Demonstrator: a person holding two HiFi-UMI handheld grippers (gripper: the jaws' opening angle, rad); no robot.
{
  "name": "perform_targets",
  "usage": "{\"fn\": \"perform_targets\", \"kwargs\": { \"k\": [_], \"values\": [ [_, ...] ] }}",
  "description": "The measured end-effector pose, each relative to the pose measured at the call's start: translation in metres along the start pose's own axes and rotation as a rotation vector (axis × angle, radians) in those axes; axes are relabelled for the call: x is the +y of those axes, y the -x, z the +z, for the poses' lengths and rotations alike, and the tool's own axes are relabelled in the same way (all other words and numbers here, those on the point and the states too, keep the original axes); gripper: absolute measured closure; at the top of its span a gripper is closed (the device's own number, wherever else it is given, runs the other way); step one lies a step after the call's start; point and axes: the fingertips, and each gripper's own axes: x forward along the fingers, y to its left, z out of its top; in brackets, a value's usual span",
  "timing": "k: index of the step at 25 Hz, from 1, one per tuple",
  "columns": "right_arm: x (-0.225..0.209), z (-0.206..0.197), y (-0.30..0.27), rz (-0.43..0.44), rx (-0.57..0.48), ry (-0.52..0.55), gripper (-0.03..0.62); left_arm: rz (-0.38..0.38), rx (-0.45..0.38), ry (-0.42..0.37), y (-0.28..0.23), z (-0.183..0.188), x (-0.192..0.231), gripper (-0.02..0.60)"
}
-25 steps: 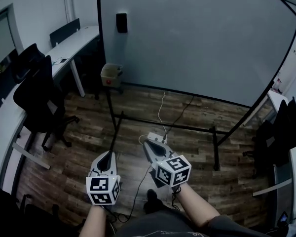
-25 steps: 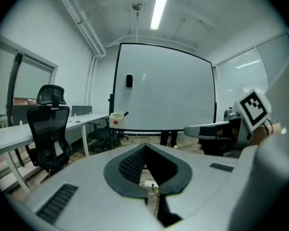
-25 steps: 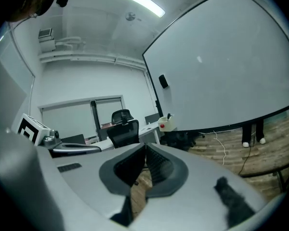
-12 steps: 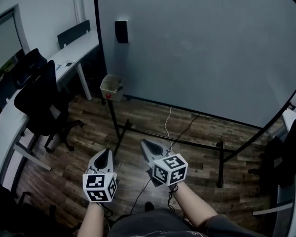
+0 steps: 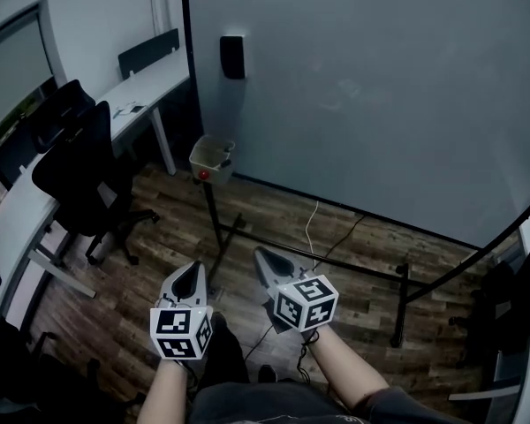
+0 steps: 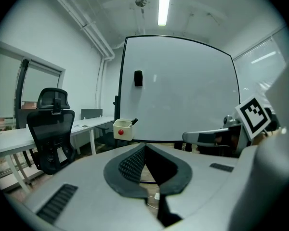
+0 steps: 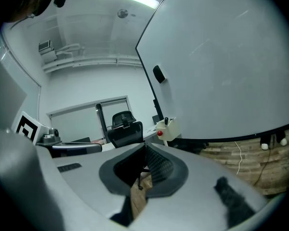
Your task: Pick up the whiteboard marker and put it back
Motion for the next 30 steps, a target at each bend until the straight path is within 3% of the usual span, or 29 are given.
{"fn": "perform_targets", "kwargs": {
  "k": [9, 20, 30],
  "values": [
    [-0.027, 0.015, -0.056, -0.006, 0.0, 0.01, 0.571, -0.028, 0.003, -0.002, -0.057, 0.009, 0.031, 0.569],
    [-0.071, 0.048, -0.159, -0.05, -0.03, -0.007, 0.571, -0.052, 0.0, 0.011, -0.155, 0.035, 0.097, 0.569],
    [-0.093, 0.056, -0.212, -0.07, -0.028, -0.011, 0.565, -0.081, 0.018, 0.016, -0.208, 0.043, 0.129, 0.569]
  ]
}}
